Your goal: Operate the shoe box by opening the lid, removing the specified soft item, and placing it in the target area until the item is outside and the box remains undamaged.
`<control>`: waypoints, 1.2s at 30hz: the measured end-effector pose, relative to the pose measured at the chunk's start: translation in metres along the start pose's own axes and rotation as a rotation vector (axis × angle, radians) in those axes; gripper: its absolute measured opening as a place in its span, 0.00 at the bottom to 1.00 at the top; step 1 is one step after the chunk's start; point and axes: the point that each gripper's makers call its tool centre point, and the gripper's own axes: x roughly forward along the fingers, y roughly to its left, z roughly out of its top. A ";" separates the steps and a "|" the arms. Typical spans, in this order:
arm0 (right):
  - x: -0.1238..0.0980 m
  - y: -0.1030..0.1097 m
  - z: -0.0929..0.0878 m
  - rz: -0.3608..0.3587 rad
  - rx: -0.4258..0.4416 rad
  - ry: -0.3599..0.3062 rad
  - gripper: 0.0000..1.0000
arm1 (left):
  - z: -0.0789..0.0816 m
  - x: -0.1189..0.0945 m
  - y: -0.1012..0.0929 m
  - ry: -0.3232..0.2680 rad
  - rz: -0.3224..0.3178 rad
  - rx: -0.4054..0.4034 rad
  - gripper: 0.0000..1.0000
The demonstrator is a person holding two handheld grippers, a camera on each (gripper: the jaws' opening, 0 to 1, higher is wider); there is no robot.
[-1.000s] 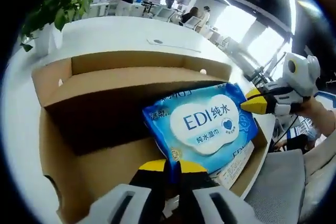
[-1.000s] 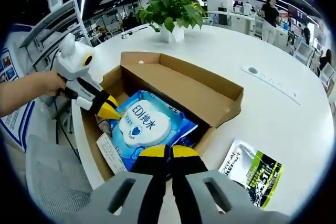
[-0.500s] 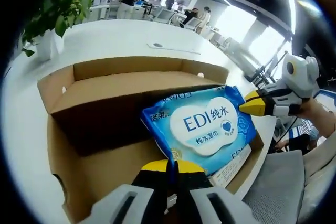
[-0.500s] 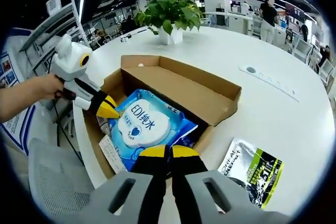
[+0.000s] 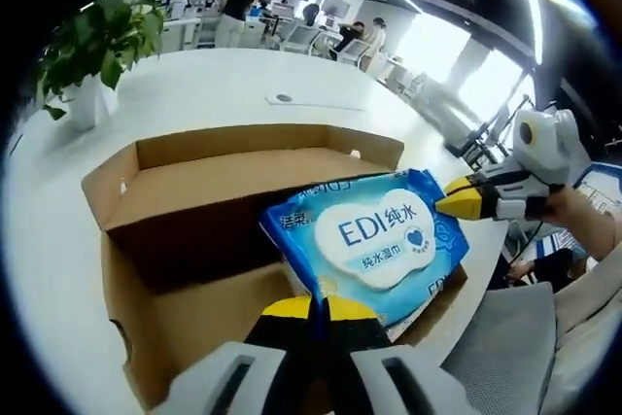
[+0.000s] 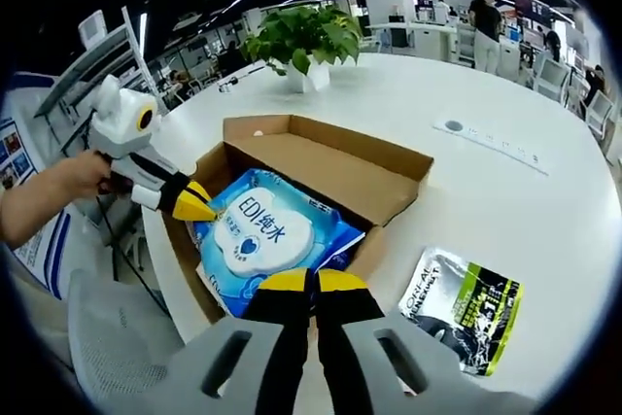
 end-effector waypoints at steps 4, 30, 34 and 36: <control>-0.006 -0.004 0.000 -0.005 0.010 -0.007 0.00 | 0.004 -0.004 -0.008 -0.005 -0.001 0.016 0.00; -0.047 -0.032 0.001 -0.014 0.108 -0.095 0.00 | 0.030 -0.004 -0.051 -0.057 -0.056 0.009 0.00; -0.056 -0.040 0.001 -0.020 0.127 -0.103 0.00 | 0.035 0.000 -0.064 -0.062 -0.068 0.023 0.00; -0.061 -0.045 0.000 -0.029 0.131 -0.107 0.00 | 0.038 0.001 -0.071 -0.067 -0.078 0.028 0.00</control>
